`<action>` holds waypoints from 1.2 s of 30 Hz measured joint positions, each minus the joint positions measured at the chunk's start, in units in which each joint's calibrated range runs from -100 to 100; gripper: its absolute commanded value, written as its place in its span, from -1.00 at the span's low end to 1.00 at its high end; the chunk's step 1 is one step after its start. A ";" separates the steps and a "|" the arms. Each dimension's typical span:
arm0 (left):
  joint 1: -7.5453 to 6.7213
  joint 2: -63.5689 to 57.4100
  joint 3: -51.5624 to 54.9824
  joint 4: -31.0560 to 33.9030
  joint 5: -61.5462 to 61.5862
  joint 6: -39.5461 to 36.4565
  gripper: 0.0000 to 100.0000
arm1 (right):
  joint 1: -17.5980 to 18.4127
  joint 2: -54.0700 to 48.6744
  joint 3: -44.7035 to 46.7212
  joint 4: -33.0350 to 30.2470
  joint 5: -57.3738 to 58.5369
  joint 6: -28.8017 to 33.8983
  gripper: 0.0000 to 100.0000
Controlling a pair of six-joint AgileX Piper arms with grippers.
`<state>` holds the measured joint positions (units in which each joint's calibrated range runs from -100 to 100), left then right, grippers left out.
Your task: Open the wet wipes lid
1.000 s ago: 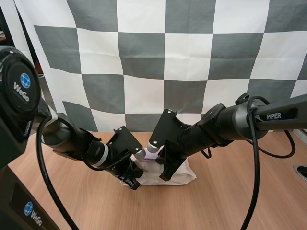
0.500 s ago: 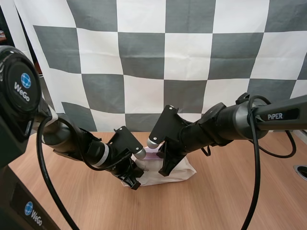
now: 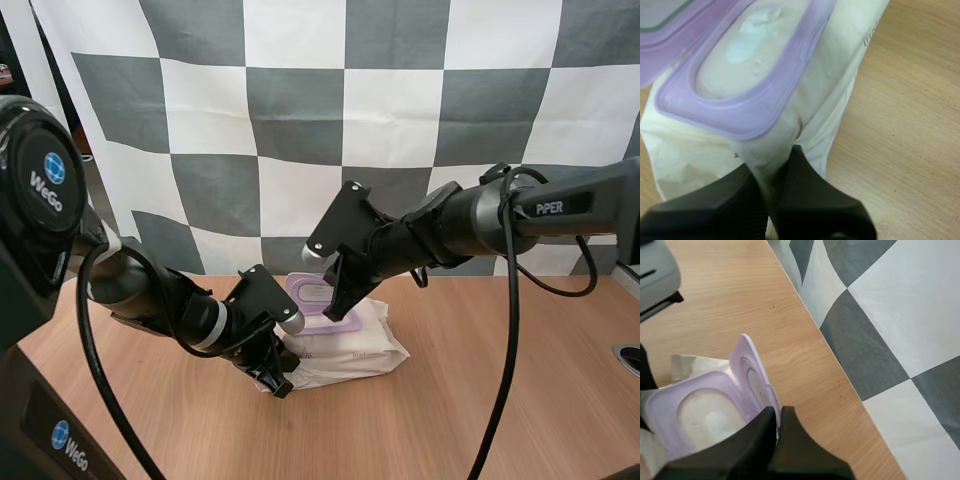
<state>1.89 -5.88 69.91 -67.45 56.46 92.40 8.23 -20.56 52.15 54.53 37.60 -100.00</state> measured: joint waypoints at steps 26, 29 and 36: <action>0.00 0.00 0.00 0.14 0.00 0.00 -1.00 | 0.00 27.50 -17.46 1.75 -3.39 0.09 -1.00; 0.00 0.00 0.00 0.14 0.00 0.00 -1.00 | 0.00 29.68 -17.46 1.75 -3.52 0.09 -1.00; 0.00 0.00 0.00 0.14 0.00 0.00 -1.00 | 0.00 30.69 -17.72 2.12 -3.54 0.09 -1.00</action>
<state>1.89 -5.88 69.91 -67.32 56.46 92.40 8.23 10.13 34.43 56.65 34.05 -99.91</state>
